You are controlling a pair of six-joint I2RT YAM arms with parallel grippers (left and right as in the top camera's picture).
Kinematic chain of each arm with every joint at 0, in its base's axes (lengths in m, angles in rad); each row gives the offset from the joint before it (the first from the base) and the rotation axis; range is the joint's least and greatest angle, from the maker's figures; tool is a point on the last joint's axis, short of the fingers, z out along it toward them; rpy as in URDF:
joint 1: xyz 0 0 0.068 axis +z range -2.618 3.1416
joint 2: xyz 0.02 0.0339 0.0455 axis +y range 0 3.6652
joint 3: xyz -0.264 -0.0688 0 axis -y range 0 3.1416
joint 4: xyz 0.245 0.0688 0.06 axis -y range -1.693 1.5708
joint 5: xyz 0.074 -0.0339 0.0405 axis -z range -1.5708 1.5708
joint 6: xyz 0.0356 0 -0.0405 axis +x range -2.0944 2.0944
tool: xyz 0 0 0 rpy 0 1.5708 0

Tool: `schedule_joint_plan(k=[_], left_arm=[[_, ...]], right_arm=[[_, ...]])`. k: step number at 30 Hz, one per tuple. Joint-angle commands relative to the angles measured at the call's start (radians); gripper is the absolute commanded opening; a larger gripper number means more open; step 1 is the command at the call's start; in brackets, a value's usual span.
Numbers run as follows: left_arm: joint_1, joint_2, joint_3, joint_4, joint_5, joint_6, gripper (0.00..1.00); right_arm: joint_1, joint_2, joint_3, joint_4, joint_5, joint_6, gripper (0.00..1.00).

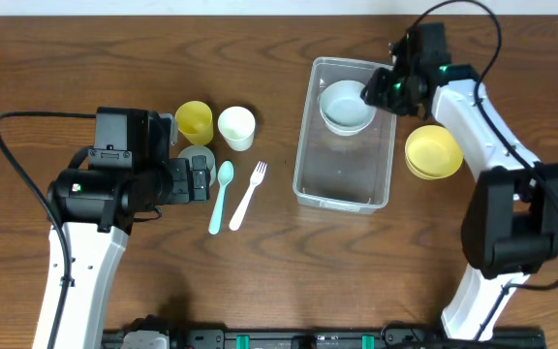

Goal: Pack container
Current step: 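Move right gripper to the yellow bowl and grasp its rim, then carry the yellow bowl with right gripper into the white bowl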

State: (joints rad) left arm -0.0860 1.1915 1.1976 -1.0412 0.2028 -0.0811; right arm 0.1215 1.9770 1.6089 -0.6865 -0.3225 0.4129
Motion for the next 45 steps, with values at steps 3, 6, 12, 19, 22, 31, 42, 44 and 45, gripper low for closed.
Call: schedule_joint_plan(k=[3,6,12,19,22,31,42,44,45], left_arm=[[0.005,0.003,0.016,-0.002,-0.012,0.006,0.98],[0.005,0.003,0.016,-0.002,-0.012,0.006,0.98],[0.005,0.003,0.016,-0.002,-0.012,0.006,0.98],[0.005,0.003,0.016,-0.002,-0.012,0.006,0.98],[0.005,0.003,0.016,-0.002,-0.012,0.006,0.98],[0.005,0.003,0.016,-0.002,-0.012,0.006,0.98],[0.005,0.003,0.016,-0.002,-0.012,0.006,0.98],[0.005,0.003,0.016,-0.002,-0.012,0.006,0.98],[0.005,0.003,0.016,-0.002,-0.012,0.006,0.98]], right_arm=[[-0.066,-0.203,0.097,-0.132,0.015,-0.028,0.41],[-0.131,-0.27,0.097,-0.274,0.161,-0.029,0.5],[-0.237,-0.252,0.035,-0.482,0.416,-0.029,0.65],[-0.317,-0.193,-0.231,-0.303,0.407,-0.028,0.67],[-0.332,-0.157,-0.302,-0.212,0.37,-0.037,0.65],[-0.33,-0.06,-0.385,-0.091,0.288,-0.002,0.16],[-0.297,-0.4,-0.275,-0.146,0.25,0.002,0.01],[-0.251,-0.486,-0.251,-0.123,0.235,0.002,0.01],[-0.225,-0.514,-0.243,-0.109,0.235,0.002,0.01]])
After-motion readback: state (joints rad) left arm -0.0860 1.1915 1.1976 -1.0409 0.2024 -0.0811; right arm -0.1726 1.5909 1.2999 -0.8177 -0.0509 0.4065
